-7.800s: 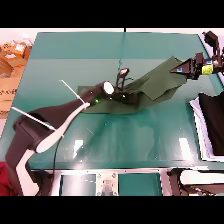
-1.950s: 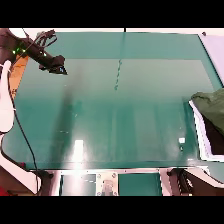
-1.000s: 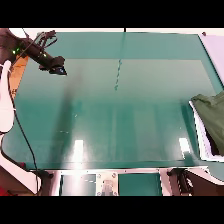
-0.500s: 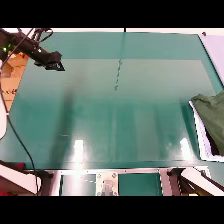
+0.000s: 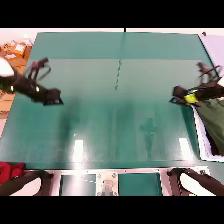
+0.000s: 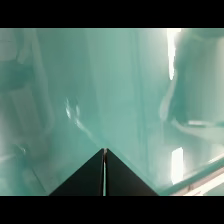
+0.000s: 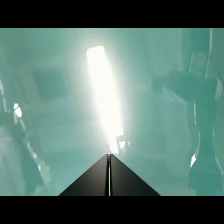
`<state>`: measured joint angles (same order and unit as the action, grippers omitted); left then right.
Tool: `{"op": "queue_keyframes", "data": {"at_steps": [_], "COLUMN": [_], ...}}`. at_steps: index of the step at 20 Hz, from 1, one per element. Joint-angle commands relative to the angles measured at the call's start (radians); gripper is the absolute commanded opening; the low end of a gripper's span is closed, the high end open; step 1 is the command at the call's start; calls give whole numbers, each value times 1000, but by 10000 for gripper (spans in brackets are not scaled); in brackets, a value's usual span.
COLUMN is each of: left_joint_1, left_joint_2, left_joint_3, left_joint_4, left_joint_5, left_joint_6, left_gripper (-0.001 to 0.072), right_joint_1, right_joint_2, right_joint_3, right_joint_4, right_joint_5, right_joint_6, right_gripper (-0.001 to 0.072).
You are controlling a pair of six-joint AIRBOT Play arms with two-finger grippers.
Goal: Fold the shirts.
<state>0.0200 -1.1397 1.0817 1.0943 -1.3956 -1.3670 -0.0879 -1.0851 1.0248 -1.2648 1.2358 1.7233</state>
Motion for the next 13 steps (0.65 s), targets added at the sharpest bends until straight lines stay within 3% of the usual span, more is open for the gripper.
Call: {"op": "queue_keyframes", "data": {"at_steps": [1, 13], "left_joint_1": [1, 1], "left_joint_2": [153, 155], "left_joint_3": [-216, -217], "left_joint_4": [-1, -2], "left_joint_5": [51, 27], "left_joint_6": [0, -1], "left_gripper": [21, 21], "right_joint_1": [162, 207], "right_joint_2": [0, 0], "right_joint_3": [-55, -55], "right_joint_4": [1, 1], "right_joint_5": [-106, -99], "right_joint_6": [-3, -3], "right_gripper": [22, 22]}}
